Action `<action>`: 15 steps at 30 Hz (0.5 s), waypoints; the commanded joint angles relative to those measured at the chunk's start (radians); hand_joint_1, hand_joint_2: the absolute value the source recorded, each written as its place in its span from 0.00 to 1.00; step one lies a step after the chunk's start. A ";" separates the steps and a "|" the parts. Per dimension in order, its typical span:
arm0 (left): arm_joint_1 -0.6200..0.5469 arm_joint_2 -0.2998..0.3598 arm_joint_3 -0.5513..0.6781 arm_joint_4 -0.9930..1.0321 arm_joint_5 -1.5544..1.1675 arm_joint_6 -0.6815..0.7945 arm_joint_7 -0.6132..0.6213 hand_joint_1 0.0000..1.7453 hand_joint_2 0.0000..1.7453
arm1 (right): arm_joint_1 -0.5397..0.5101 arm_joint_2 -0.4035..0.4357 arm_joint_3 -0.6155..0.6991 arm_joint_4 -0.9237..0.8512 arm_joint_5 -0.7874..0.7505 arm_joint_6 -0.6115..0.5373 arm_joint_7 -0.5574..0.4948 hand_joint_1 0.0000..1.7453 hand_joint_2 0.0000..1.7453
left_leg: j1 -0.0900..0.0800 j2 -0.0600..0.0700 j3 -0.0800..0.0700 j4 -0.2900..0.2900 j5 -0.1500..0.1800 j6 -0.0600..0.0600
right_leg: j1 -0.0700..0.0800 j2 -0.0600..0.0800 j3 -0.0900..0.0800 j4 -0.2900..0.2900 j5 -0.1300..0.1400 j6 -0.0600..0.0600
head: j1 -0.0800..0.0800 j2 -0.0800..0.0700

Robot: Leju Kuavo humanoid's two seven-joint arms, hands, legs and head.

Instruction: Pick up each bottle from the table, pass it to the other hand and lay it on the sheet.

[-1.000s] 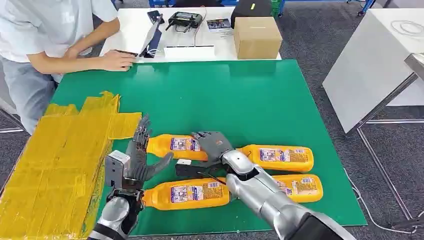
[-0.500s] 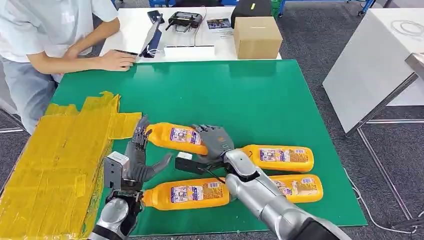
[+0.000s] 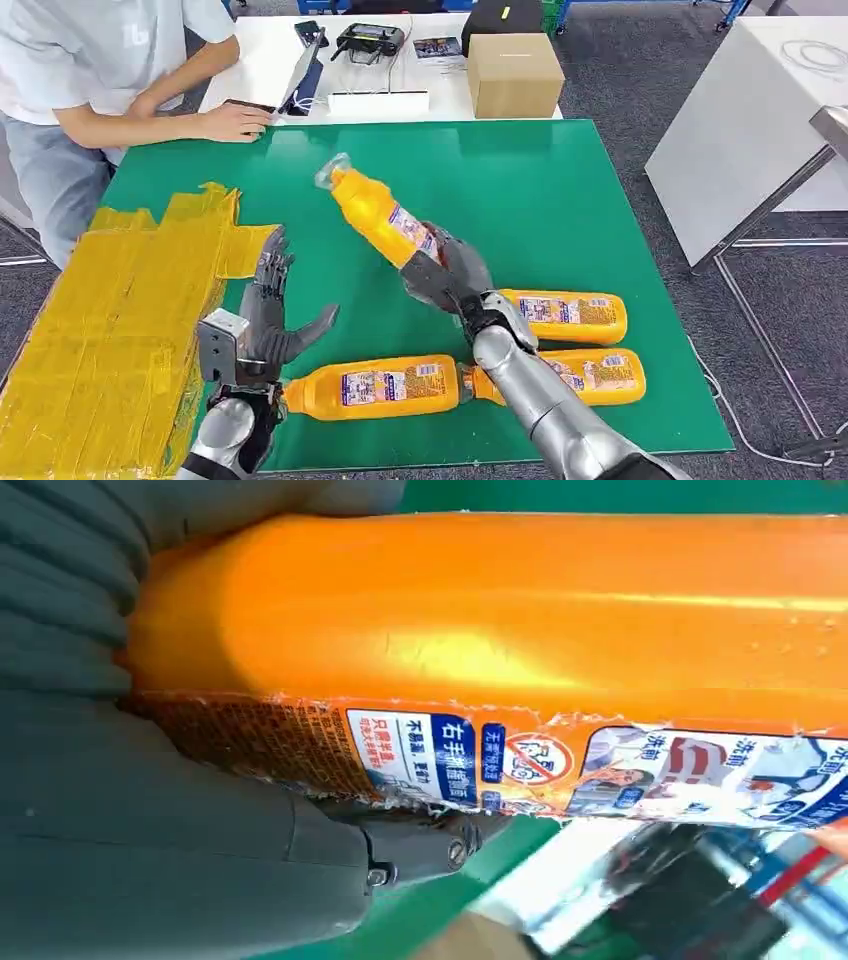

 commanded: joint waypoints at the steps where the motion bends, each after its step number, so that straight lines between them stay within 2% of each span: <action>1: -0.006 0.019 -0.007 0.000 0.013 0.010 -0.006 0.00 1.00 | 0.007 0.013 -0.152 -0.010 -0.115 -0.007 -0.040 1.00 1.00 | 0.000 -0.002 0.005 -0.001 -0.002 0.000 | 0.000 -0.001 0.006 -0.001 -0.002 -0.001 | 0.000 0.000; 5: -0.018 0.032 -0.019 0.018 0.045 -0.023 0.029 0.00 1.00 | 0.054 0.008 -0.122 -0.090 -0.149 0.023 -0.091 1.00 1.00 | 0.000 0.000 0.003 -0.001 -0.001 0.000 | 0.000 0.000 0.003 -0.001 -0.001 0.000 | 0.000 0.000; 7: -0.033 0.046 -0.022 0.028 0.158 -0.149 0.080 0.00 1.00 | 0.088 0.003 -0.086 -0.150 -0.158 0.049 -0.108 1.00 1.00 | 0.000 -0.001 0.003 -0.001 -0.001 0.000 | 0.000 -0.001 0.003 -0.001 -0.001 -0.001 | 0.000 0.000; 8: -0.039 0.052 -0.027 0.030 0.159 -0.161 0.086 0.00 1.00 | 0.097 0.002 -0.075 -0.166 -0.163 0.057 -0.112 1.00 1.00 | 0.000 -0.001 0.004 -0.001 -0.001 0.000 | 0.000 -0.001 0.004 -0.001 -0.002 -0.001 | 0.000 0.000; 9: -0.058 0.072 -0.047 0.039 0.208 -0.241 0.145 0.00 1.00 | 0.120 0.000 -0.045 -0.209 -0.173 0.082 -0.135 1.00 1.00 | 0.000 -0.001 0.002 -0.001 -0.001 0.000 | 0.000 -0.001 0.002 -0.001 -0.001 -0.001 | 0.000 0.000; 15: -0.103 0.081 -0.065 0.047 0.290 -0.319 0.219 0.00 1.00 | 0.190 -0.014 0.045 -0.343 -0.153 0.071 -0.217 1.00 1.00 | 0.000 -0.003 0.002 0.000 -0.001 0.000 | 0.001 -0.002 0.003 0.000 -0.002 -0.001 | 0.000 0.000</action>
